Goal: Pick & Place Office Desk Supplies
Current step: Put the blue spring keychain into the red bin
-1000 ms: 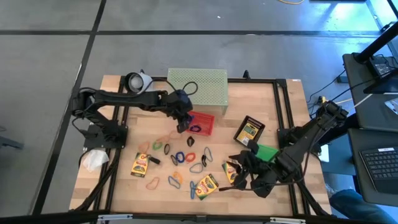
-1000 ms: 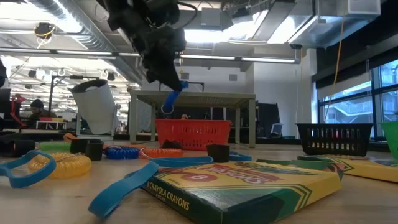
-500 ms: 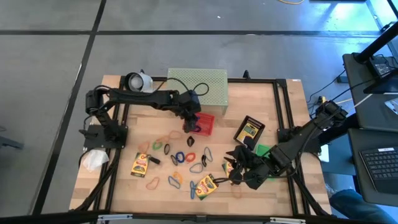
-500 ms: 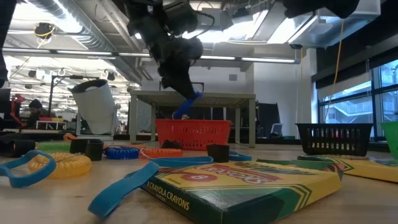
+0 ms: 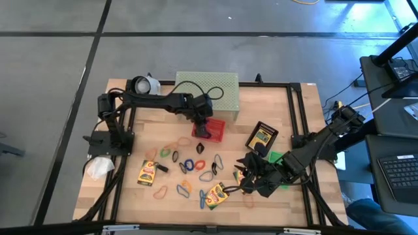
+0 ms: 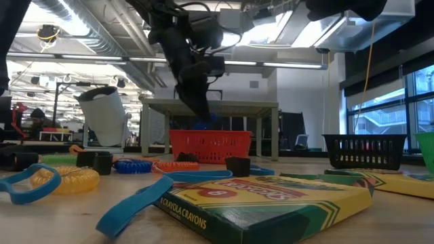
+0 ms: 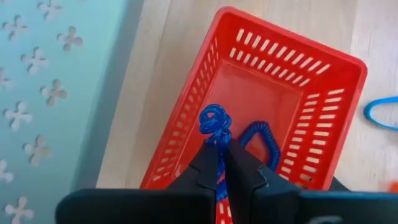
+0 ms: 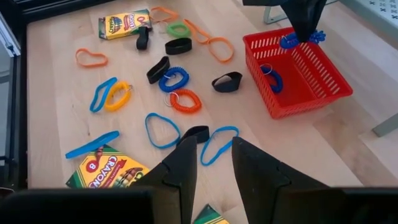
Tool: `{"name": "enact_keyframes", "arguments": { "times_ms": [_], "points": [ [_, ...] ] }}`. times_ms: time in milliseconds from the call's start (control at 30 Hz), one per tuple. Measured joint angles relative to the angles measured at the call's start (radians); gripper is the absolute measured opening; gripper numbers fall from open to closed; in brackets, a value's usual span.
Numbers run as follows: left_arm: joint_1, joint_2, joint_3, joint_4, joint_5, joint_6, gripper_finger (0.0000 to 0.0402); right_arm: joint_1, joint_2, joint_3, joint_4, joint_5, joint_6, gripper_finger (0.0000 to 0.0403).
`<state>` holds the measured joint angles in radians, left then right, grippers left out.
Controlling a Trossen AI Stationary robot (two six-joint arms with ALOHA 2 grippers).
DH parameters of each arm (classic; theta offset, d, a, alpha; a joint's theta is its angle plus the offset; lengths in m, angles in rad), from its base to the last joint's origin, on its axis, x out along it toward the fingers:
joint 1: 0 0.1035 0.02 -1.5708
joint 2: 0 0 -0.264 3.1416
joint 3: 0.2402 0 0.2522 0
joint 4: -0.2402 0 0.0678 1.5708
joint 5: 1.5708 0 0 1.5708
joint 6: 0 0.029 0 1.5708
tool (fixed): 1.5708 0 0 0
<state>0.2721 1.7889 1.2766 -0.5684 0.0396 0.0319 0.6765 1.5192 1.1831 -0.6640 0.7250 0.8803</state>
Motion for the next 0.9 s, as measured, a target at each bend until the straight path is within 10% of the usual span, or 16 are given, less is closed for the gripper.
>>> {"name": "enact_keyframes", "arguments": {
  "times_ms": [900],
  "points": [
    [-0.091, 0.000, -0.002, -0.036, -0.042, -0.010, 0.0052, 0.000, 0.000, 0.000, 0.014, -0.009, -0.004, 0.0103]
  ]
}}
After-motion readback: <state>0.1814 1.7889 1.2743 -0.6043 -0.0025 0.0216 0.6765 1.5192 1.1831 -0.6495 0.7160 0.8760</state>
